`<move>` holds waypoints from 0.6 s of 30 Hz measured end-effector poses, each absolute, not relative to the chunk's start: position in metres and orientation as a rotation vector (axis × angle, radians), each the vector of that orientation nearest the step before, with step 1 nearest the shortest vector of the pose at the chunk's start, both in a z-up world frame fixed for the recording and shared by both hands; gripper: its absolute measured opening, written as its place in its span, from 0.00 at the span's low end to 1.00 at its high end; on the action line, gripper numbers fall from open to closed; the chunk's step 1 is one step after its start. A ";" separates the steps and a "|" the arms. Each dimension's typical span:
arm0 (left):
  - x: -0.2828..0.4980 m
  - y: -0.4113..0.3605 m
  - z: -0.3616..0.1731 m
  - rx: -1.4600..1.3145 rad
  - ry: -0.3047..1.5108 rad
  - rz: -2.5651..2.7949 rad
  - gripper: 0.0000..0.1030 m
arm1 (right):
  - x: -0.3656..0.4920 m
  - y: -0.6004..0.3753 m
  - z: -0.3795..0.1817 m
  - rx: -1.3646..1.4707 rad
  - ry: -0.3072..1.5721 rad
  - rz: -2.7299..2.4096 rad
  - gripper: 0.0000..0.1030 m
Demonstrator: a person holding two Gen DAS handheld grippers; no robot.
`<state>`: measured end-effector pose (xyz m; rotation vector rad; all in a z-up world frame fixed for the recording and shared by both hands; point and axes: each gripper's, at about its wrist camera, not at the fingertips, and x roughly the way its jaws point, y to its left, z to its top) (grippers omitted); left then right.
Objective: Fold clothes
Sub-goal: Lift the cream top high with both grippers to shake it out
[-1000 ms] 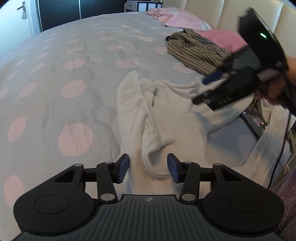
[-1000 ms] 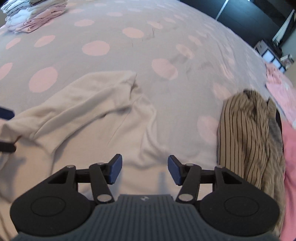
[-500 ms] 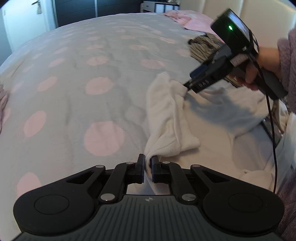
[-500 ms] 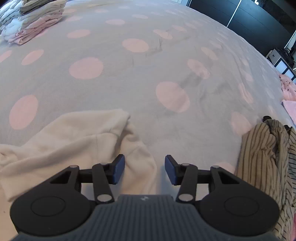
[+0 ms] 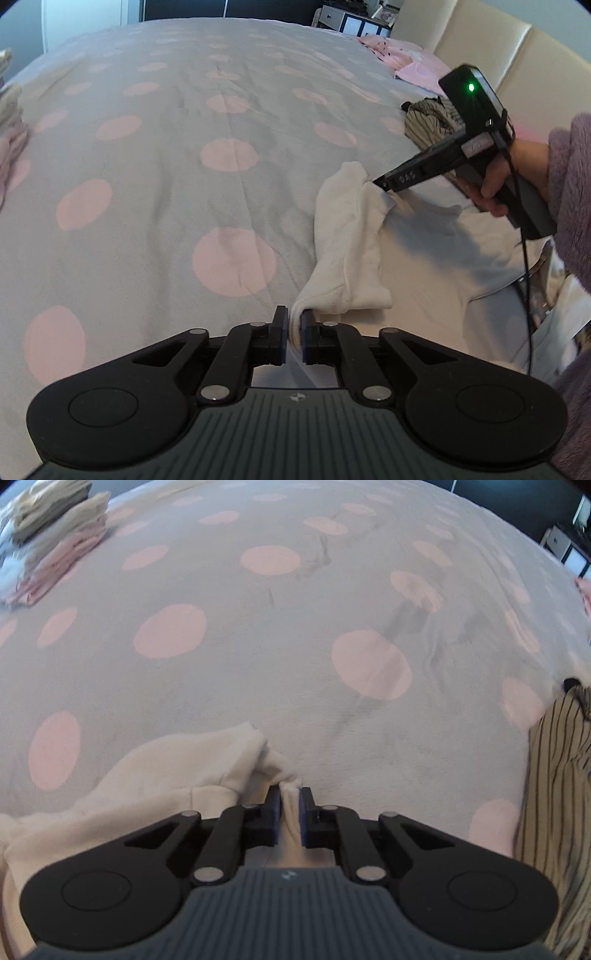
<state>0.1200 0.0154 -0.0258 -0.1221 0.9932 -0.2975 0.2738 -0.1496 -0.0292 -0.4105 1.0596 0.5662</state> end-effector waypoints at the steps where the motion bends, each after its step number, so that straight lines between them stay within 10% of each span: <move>1: 0.119 0.017 -0.025 -0.141 0.996 -0.301 0.23 | 0.271 -0.149 -0.027 -0.417 1.054 0.556 0.11; 3: 0.116 0.017 -0.023 -0.175 0.996 -0.312 0.52 | 0.267 -0.152 -0.022 -0.421 1.040 0.527 0.10; 7: 0.115 0.009 -0.025 -0.183 1.015 -0.331 0.52 | 0.255 -0.159 -0.006 -0.422 1.006 0.500 0.10; 12: 0.125 0.005 -0.037 -0.175 1.055 -0.274 0.13 | 0.236 -0.166 0.023 -0.438 0.921 0.463 0.09; 18: 0.117 0.009 -0.019 -0.150 0.975 -0.258 0.04 | 0.197 -0.184 0.075 -0.458 0.765 0.405 0.09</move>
